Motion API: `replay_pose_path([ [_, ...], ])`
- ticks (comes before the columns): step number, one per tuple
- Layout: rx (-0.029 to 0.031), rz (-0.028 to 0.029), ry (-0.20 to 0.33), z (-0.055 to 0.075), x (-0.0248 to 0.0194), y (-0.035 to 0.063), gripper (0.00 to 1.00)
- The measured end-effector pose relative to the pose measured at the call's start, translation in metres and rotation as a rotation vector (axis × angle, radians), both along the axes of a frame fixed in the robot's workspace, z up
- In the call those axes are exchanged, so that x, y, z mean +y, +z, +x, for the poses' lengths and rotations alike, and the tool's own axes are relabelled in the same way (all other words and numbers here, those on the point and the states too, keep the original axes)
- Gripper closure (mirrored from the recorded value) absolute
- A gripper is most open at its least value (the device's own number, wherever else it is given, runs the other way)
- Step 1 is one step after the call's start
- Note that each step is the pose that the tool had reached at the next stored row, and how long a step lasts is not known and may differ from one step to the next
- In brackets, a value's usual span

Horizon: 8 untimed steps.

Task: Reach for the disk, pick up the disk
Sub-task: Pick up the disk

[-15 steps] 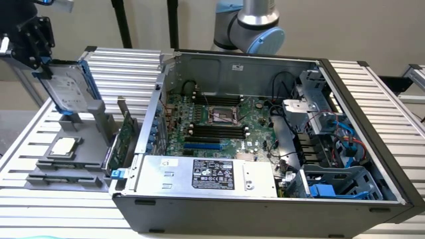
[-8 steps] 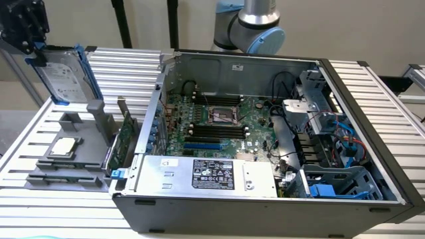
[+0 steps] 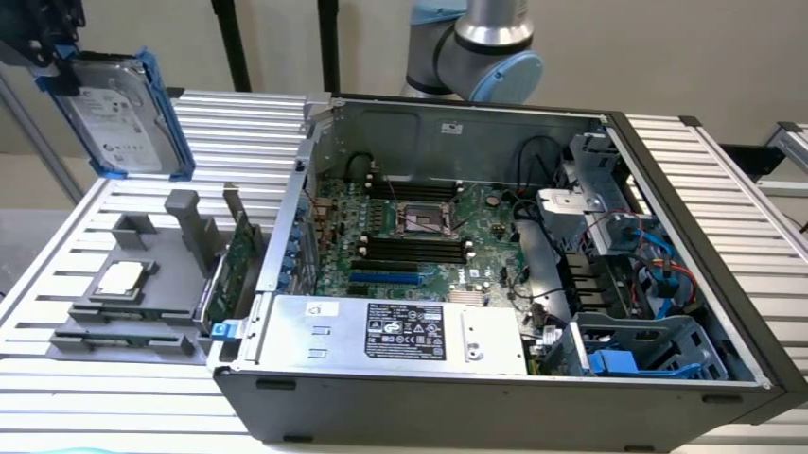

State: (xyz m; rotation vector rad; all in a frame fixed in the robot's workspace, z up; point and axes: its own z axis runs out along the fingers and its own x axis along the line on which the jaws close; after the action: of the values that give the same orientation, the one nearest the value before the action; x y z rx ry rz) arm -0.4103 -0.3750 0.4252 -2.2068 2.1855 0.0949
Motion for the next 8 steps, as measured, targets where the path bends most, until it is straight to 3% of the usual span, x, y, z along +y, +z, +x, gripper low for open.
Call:
replay_pose_path([
  [8, 0.0033, 0.0051, 0.005, 0.028, -0.0001, 0.0364, 0.67],
])
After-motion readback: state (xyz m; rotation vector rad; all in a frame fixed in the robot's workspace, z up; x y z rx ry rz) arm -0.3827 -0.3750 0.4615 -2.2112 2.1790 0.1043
